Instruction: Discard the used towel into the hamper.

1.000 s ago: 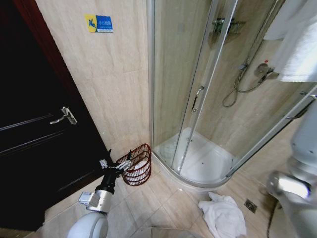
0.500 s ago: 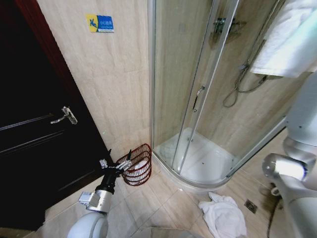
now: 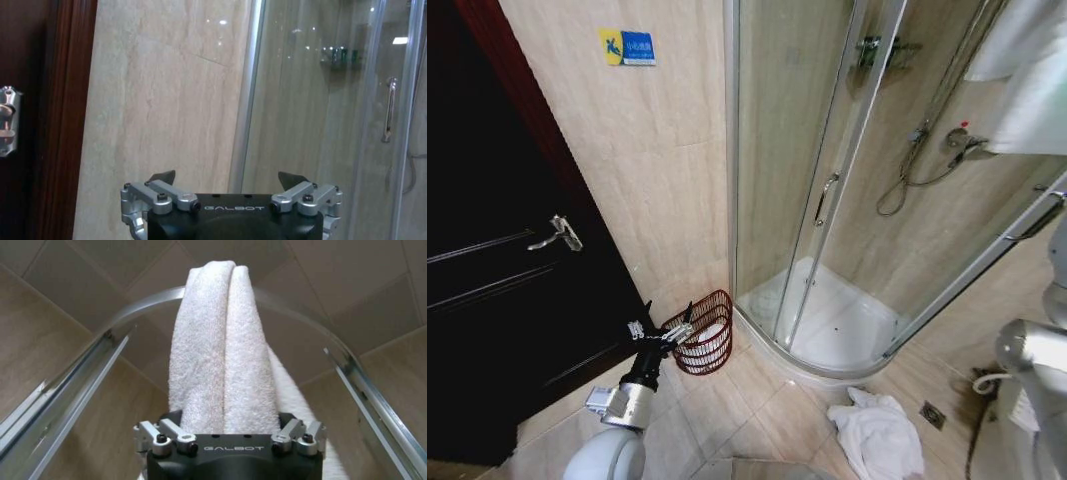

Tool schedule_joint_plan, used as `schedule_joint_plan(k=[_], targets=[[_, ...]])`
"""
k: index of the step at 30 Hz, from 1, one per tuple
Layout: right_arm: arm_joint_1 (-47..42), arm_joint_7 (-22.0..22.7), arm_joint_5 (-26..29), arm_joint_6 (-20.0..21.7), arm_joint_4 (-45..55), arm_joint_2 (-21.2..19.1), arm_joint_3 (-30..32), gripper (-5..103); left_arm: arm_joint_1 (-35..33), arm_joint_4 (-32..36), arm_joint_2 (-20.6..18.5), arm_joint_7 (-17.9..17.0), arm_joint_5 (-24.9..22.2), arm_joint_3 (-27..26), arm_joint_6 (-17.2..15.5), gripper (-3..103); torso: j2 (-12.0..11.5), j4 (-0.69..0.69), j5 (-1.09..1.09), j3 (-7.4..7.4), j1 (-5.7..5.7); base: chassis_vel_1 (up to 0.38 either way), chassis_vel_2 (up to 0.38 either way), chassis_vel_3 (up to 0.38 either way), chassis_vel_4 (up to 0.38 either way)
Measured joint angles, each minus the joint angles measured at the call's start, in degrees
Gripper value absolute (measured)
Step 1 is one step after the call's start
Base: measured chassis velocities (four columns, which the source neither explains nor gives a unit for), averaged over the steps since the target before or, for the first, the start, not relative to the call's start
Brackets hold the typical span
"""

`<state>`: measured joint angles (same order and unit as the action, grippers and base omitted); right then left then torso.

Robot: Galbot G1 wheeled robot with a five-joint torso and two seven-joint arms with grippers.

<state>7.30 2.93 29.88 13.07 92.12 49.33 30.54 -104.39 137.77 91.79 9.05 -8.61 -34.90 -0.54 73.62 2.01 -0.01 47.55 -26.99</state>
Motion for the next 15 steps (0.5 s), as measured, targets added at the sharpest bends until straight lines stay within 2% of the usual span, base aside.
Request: schedule_joint_plan(k=[2, 5, 7, 9, 11, 14, 15], targets=[[-0.09, 0.00, 0.13, -0.08, 0.05, -0.26, 0.00, 84, 0.00, 0.00, 0.00, 0.00, 0.00, 0.00, 0.00, 100, 0.00, -0.01, 0.00, 0.00, 0.00, 0.000, 0.000, 0.000, 0.000], [-0.23, -0.18, 0.76, -0.50, 0.17, -1.73, 0.06, 73, 0.00, 0.00, 0.00, 0.00, 0.00, 0.00, 0.00, 100, 0.00, -0.02, 0.01, 0.00, 0.00, 0.000, 0.000, 0.000, 0.000], [-0.27, -0.34, 0.92, -0.70, 0.16, -2.11, 0.08, 73, 0.00, 0.00, 0.00, 0.00, 0.00, 0.00, 0.00, 100, 0.00, -0.02, 0.01, 0.00, 0.00, 0.000, 0.000, 0.000, 0.000], [-0.53, -0.76, 1.33, -1.44, 0.11, -2.82, 0.14, 61, 0.00, 0.00, 0.00, 0.00, 0.00, 0.00, 0.00, 100, 0.00, -0.02, 0.01, 0.00, 0.00, 0.000, 0.000, 0.000, 0.000], [-0.79, -1.04, 1.52, -1.74, 0.10, -3.16, 0.18, 61, 0.00, 0.00, 0.00, 0.00, 0.00, 0.00, 0.00, 100, 0.00, -0.02, 0.01, 0.00, 0.00, 0.000, 0.000, 0.000, 0.000], [-1.61, -1.90, 1.85, -2.27, 0.15, -3.70, 0.37, 49, 0.00, 0.00, 0.00, 0.00, 0.00, 0.00, 0.00, 100, 0.00, -0.02, 0.01, 0.00, 0.00, 0.000, 0.000, 0.000, 0.000], [-1.61, -1.90, 1.85, -2.27, 0.15, -3.70, 0.37, 49, 0.00, 0.00, 0.00, 0.00, 0.00, 0.00, 0.00, 100, 0.00, -0.02, 0.01, 0.00, 0.00, 0.000, 0.000, 0.000, 0.000]])
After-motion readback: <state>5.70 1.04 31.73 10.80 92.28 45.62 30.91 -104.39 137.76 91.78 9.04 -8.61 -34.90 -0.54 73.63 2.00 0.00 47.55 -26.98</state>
